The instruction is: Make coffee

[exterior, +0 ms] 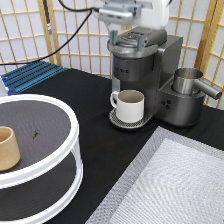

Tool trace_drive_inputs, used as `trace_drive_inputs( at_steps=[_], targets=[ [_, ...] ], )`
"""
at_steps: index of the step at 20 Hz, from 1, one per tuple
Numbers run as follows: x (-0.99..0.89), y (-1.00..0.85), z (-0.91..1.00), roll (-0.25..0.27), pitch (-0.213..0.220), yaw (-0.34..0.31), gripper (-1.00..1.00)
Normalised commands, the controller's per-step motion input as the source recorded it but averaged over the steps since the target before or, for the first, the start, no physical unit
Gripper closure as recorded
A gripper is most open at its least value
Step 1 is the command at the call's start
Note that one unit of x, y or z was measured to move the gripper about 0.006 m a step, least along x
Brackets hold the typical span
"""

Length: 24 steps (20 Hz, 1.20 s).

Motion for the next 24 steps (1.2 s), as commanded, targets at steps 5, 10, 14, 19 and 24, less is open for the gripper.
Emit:
trace_drive_inputs(
  at_steps=[5, 10, 14, 19, 24],
  targets=[
    [0.03, -0.06, 0.31, 0.026, 0.004, 0.015, -1.0],
    [0.2, -0.09, 0.89, 0.034, 0.006, 0.037, -1.0],
    [0.04, -0.52, 0.57, 0.088, 0.0, 0.047, -1.0],
    [-0.12, -0.28, 0.48, 0.054, -0.017, 0.153, -1.0],
    [-0.05, 0.01, 0.01, -0.001, -0.052, 0.373, -1.0]
  ],
)
